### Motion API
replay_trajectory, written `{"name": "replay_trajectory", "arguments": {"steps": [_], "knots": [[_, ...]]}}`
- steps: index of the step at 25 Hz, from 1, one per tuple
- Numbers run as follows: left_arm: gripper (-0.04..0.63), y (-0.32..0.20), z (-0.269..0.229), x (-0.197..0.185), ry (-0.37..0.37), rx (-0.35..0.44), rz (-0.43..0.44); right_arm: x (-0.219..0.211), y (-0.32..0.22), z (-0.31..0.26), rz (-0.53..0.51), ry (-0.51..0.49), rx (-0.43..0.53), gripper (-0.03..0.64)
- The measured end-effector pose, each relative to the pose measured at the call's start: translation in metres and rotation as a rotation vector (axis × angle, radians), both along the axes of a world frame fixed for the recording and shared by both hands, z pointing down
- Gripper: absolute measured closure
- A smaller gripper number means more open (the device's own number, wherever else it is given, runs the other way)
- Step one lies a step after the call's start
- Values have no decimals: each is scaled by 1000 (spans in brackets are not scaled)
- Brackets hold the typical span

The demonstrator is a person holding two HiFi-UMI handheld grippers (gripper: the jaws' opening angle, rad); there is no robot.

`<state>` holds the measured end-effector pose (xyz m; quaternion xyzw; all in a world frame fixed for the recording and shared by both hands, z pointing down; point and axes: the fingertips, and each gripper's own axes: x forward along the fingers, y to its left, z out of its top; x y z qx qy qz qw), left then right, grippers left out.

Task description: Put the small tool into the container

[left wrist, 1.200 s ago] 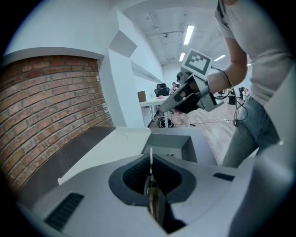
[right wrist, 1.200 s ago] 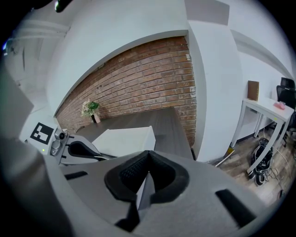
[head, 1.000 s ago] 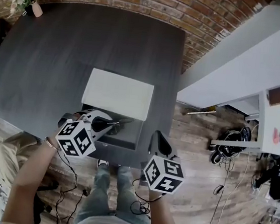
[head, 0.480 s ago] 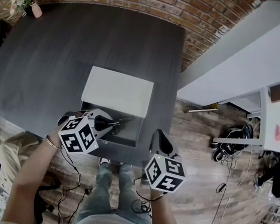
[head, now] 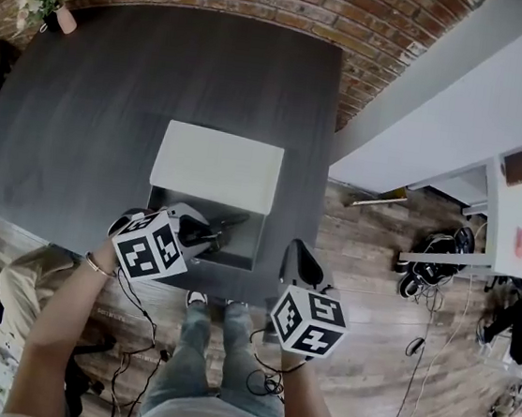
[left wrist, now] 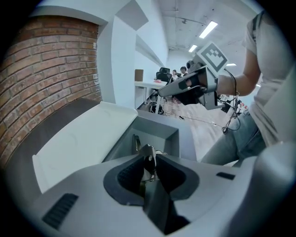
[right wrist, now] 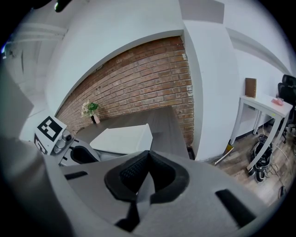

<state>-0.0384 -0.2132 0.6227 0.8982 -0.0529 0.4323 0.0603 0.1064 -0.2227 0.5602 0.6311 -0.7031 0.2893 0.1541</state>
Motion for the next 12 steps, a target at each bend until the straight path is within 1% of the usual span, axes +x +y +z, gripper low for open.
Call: {"name": "replay_trajectory", "arguments": {"steps": [4, 6, 10, 12], "knots": [[505, 8, 3, 3, -37, -70, 3, 2, 4, 2, 6, -4, -2, 615], [497, 13, 6, 4, -54, -92, 7, 3, 5, 2, 11, -5, -4, 615], [488, 12, 7, 7, -42, -113, 4, 8, 5, 2, 19, -7, -3, 615], [488, 11, 7, 6, -52, -135, -9, 10, 5, 3, 23, -9, -3, 615]]}}
